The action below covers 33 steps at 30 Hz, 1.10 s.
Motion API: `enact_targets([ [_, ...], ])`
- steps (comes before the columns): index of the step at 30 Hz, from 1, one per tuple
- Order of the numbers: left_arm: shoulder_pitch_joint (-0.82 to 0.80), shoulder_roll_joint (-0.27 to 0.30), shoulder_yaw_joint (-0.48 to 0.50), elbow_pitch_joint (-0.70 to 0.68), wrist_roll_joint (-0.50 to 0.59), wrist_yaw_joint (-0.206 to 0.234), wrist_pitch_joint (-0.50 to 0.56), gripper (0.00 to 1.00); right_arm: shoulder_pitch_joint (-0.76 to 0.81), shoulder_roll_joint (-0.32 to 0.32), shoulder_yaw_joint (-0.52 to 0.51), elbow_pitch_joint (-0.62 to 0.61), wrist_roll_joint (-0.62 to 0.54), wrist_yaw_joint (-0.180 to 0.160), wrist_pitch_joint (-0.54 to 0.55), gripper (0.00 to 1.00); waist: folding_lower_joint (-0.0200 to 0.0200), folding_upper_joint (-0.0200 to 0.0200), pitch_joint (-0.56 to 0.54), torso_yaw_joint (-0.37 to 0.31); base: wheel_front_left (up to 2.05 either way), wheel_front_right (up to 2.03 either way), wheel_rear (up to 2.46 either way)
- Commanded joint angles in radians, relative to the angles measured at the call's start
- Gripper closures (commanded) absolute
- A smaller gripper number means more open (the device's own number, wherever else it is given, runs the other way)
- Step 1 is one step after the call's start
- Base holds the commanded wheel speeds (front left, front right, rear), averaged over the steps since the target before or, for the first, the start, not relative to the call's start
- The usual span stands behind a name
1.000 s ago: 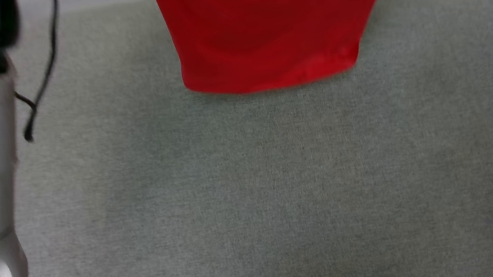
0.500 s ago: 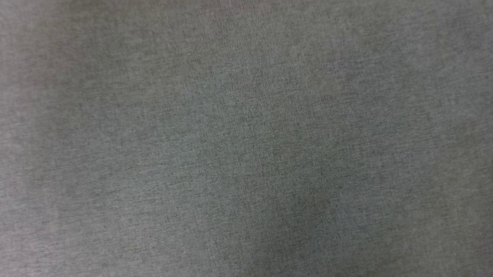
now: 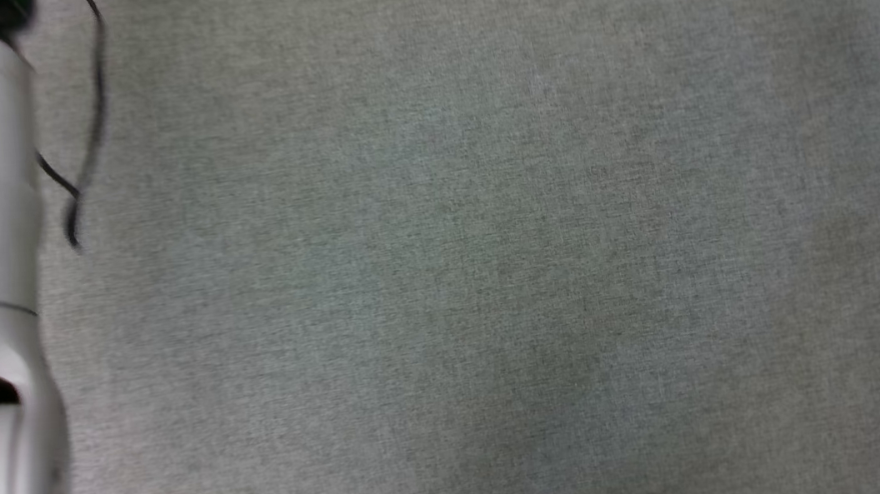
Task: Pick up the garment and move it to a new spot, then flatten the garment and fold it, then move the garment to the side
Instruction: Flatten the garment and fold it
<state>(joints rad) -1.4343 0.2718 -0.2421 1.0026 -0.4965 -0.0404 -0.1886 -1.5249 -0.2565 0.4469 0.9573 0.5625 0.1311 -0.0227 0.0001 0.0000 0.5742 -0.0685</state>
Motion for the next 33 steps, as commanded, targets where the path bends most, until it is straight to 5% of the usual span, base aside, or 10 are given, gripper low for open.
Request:
enact_targets([
  [1, 0.038, -0.014, 0.005, 0.036, -0.012, -0.006, -0.007, 1.00, 0.044, -0.010, 0.027, 0.018, 0.014, -0.001, 0.002, 1.00, -0.0001, 0.0000, -0.016, 0.010, 0.00, 0.00, 0.00],
  [9, 0.226, -0.063, 0.030, 0.162, -0.072, -0.037, -0.046, 1.00, 0.310, -0.054, 0.116, 0.038, 0.147, -0.001, -0.008, 1.00, -0.0001, 0.0000, -0.119, 0.036, 0.00, 0.00, 0.00],
  [17, 0.470, -0.052, 0.052, 0.132, -0.088, -0.054, -0.076, 1.00, 0.600, -0.099, 0.171, -0.052, 0.261, -0.001, -0.067, 1.00, -0.0001, 0.0000, -0.268, 0.025, 0.00, 0.00, 0.00],
  [24, 0.799, -0.023, 0.109, -0.124, -0.068, -0.015, -0.078, 1.00, 0.850, -0.168, 0.187, -0.212, 0.313, -0.001, -0.127, 1.00, -0.0001, 0.0000, -0.388, 0.018, 0.00, 0.00, 0.00],
  [33, 1.277, -0.007, 0.145, -0.591, -0.082, 0.128, 0.000, 1.00, 1.207, -0.242, 0.050, -0.401, 0.283, -0.001, -0.124, 1.00, -0.0001, 0.0000, -0.491, 0.041, 0.00, 0.00, 0.00],
])
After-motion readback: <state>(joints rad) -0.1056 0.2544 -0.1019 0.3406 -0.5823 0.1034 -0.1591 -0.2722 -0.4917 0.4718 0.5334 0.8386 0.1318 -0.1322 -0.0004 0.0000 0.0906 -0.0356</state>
